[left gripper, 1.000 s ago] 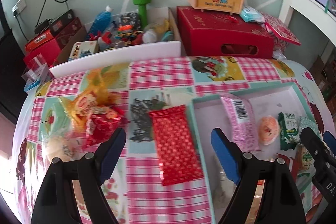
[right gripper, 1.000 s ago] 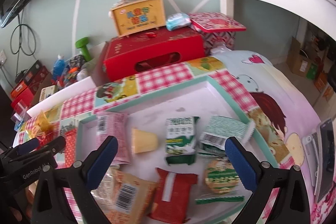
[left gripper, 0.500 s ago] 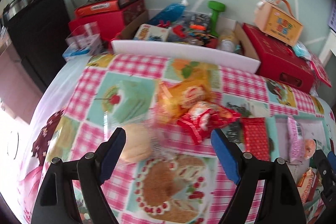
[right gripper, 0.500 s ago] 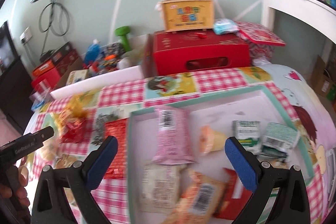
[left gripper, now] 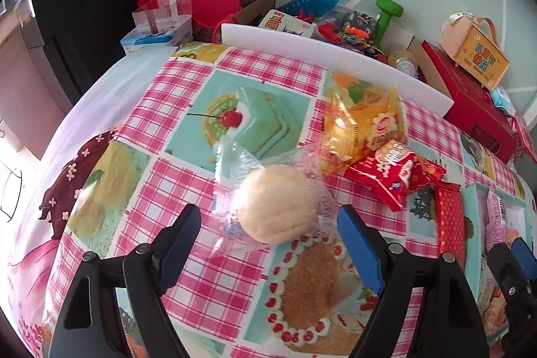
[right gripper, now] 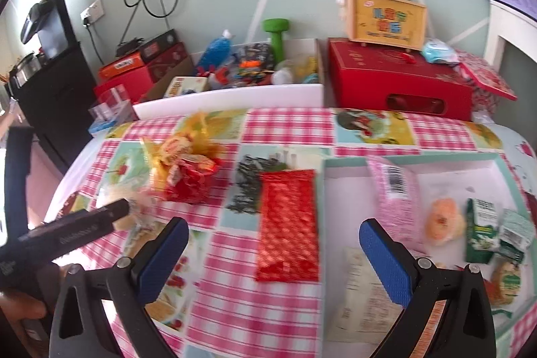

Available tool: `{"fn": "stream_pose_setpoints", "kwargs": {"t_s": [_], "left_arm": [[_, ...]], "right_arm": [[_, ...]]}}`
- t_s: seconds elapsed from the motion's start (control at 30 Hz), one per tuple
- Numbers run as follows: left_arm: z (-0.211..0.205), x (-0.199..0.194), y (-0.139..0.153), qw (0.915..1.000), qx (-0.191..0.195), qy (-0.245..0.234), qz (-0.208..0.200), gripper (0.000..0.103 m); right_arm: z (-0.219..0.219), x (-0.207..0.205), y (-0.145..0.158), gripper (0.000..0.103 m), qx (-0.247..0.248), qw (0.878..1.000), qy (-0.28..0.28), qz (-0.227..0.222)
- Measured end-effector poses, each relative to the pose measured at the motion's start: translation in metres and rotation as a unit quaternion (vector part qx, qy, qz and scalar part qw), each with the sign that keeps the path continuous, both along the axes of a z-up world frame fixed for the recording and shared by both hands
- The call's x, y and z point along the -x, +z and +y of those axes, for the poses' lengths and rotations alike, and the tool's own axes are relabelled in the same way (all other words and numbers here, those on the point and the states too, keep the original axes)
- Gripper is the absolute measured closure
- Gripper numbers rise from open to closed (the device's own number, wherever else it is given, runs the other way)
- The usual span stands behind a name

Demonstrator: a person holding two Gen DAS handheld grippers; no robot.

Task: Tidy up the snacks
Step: 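Move both grippers back over the snack pile, then grasp the round bun in clear wrap with the left gripper while the right grasps the red cartoon bag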

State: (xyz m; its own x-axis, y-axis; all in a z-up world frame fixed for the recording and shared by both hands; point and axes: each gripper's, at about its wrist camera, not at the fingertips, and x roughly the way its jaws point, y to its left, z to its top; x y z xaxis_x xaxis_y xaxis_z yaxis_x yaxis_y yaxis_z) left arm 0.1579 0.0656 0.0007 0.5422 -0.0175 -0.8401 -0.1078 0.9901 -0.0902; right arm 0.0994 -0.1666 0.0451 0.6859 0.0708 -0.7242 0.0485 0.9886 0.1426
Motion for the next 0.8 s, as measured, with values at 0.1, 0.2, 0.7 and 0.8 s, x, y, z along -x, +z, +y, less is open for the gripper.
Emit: {"fn": "stream_pose_setpoints", "kwargs": {"t_s": [0.1, 0.2, 0.7, 0.8], "left_arm": [[0.008, -0.004, -0.005, 1.0000, 0.003, 0.005, 0.000, 0.019], [0.012, -0.007, -0.008, 0.9999, 0.014, 0.000, -0.002, 0.019], [-0.002, -0.016, -0.015, 0.9991, 0.018, -0.036, -0.017, 0.019], [-0.003, -0.017, -0.018, 0.9991, 0.020, -0.035, -0.014, 0.019]], "right_arm": [[0.011, -0.010, -0.001, 0.000, -0.014, 1.000, 0.013, -0.003], [0.023, -0.024, -0.002, 0.000, -0.020, 0.999, 0.032, -0.008], [0.055, -0.085, -0.026, 0.010, -0.022, 0.996, 0.086, 0.028], [0.058, -0.089, -0.032, 0.015, -0.020, 0.995, 0.088, 0.035]]}}
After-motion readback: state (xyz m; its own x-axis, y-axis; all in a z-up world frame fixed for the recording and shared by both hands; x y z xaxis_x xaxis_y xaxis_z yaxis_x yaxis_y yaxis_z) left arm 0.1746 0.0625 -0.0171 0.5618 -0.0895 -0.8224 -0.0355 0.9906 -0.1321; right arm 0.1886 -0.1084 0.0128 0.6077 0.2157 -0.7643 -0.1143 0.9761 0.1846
